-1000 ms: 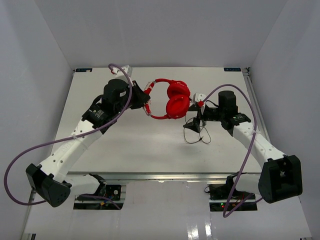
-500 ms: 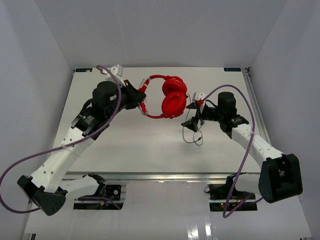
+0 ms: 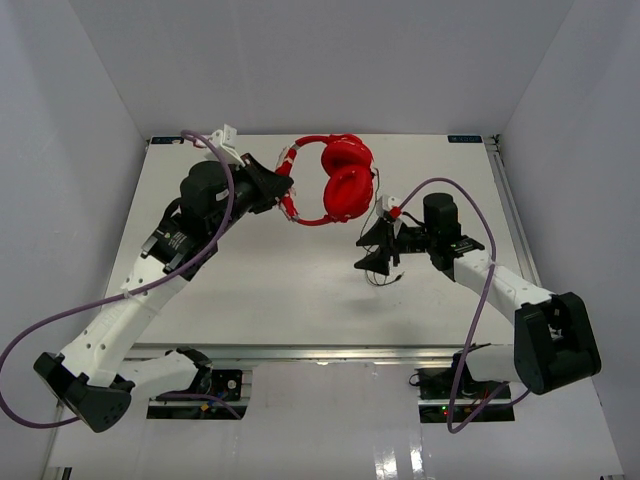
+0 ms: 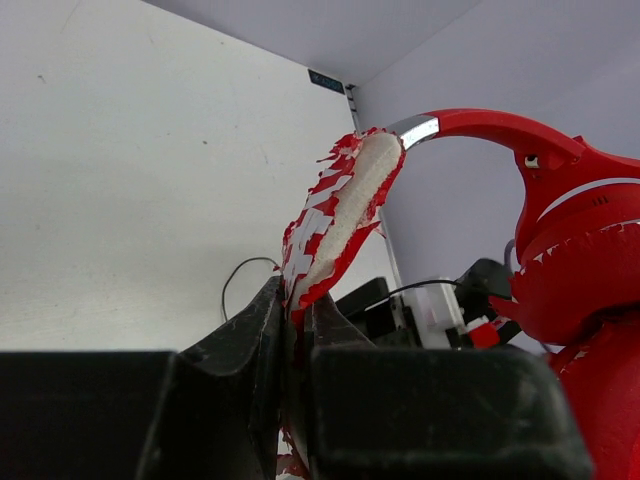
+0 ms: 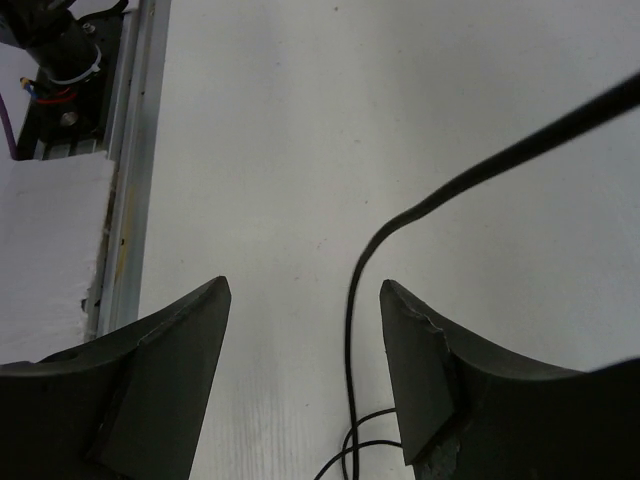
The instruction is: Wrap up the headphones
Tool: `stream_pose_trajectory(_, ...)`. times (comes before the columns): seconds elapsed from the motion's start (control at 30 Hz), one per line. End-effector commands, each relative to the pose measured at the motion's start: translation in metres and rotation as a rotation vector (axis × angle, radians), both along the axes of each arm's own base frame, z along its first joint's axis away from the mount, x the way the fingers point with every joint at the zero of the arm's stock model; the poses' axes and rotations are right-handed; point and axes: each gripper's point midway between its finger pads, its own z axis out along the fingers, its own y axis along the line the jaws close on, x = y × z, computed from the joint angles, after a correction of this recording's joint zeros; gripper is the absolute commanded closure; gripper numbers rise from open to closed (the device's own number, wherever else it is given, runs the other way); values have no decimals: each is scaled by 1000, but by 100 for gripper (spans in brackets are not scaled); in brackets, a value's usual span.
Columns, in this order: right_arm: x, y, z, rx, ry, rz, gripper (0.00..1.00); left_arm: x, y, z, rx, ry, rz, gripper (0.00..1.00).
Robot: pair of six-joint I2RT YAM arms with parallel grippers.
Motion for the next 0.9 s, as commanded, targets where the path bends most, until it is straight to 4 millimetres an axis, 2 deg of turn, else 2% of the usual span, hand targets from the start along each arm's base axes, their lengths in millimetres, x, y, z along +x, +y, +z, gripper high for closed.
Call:
stream_pose_trajectory(0.0,-21,1,7,43,-49,62,34,4,11,53,-222,-96,60,100)
stream_pose_trajectory(0.1,-28,1,5,47,-49,76,38,9,11,54,-278,-89,70,100)
stream_pose_trajectory(0.2,-34,2,6,52,-49,98,47,13,11,56,-316,-76,71,100)
stream_pose_trajectory(0.33,-36,2,8,39,-53,107,71,18,17,63,-347,-82,95,100)
stream_pose_trajectory(0.4,-34,1,12,23,-71,96,79,21,23,66,-352,-92,121,100)
stream_pose_trajectory(0.5,-29,-1,15,-48,-114,51,88,35,36,65,-356,-102,190,100)
stream_pose_trajectory(0.6,-19,-17,6,-245,-120,-68,92,54,36,58,-332,-103,235,100)
stream_pose_trajectory(0.63,-16,-19,10,-286,-134,-86,92,69,29,45,-311,-79,238,100)
stream_pose_trajectory(0.7,0,-29,32,-370,-184,-159,92,86,17,27,-264,-50,222,100)
stream_pose_trajectory(0.73,6,-41,31,-450,-192,-203,92,93,9,20,-248,-33,203,100)
stream_pose_trajectory(0.8,23,-61,44,-561,-255,-303,92,108,-8,-7,-188,11,179,100)
stream_pose_trajectory(0.87,32,-78,46,-648,-304,-359,92,116,-16,-24,-111,19,170,100)
